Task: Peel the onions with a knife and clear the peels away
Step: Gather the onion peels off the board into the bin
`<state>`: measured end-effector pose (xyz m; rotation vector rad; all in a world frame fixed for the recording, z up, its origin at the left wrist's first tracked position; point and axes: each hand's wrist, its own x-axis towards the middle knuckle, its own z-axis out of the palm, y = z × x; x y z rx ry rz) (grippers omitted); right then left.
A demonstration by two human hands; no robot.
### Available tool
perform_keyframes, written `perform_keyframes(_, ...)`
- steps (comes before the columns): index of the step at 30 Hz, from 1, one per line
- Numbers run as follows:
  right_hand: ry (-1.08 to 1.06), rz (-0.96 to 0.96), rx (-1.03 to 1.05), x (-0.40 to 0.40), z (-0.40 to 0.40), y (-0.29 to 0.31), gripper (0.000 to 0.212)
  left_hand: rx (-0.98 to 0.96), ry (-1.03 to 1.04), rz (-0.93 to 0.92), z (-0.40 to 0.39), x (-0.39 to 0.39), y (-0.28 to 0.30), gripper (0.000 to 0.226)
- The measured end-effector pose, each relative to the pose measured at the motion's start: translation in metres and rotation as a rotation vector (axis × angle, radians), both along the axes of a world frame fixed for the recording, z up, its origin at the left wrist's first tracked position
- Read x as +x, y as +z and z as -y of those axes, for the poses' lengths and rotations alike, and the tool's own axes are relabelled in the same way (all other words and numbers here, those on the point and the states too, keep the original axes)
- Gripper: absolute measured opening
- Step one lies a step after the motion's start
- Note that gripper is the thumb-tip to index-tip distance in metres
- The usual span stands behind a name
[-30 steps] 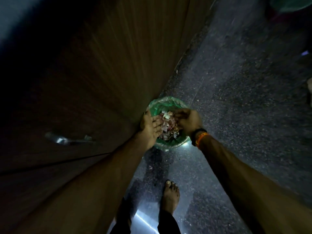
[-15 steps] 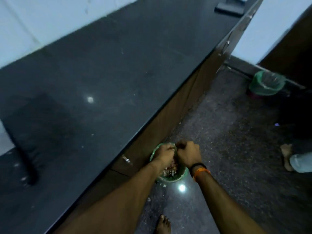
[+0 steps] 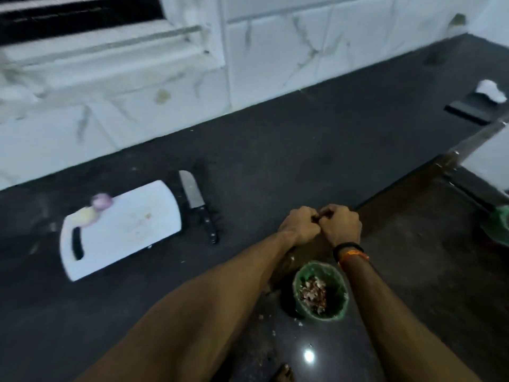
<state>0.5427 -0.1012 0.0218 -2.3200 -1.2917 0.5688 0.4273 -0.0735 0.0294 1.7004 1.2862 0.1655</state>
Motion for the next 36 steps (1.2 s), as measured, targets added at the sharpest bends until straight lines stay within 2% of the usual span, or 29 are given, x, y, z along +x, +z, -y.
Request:
perform_keyframes(6,0.279,-0.065,0.052,-0.117,-0.031,0.021,0.023,0.095,0.157,0.033,-0.011,-0.14,0.022,0.024)
perform_keyframes(11,0.533,-0.101,0.03,-0.225,-0.049,0.021,0.025,0.145,0.374,-0.011,-0.011,-0.258,0.009,0.023)
perform_keyframes(16,0.718,-0.083,0.006,-0.299,-0.066,0.008,0.028,0.167,0.531,-0.055,-0.007,-0.339,-0.011,0.023)
perform_keyframes(22,0.877,0.019,-0.038,-0.35,-0.089,-0.009,0.033,0.216,0.644,-0.11,-0.007,-0.396,-0.028,0.026)
perform_keyframes(27,0.967,0.078,-0.038,-0.371,-0.109,-0.019,0.033,0.162,0.695,-0.146,-0.008,-0.428,-0.044,0.038)
perform_keyframes(31,1.021,0.157,-0.061,-0.38,-0.125,-0.027,0.033,0.118,0.697,-0.161,-0.005,-0.439,-0.053,0.053)
perform_keyframes(36,1.165,0.293,-0.075,-0.388,-0.133,-0.041,0.044,0.201,0.731,-0.165,-0.008,-0.432,-0.06,0.053)
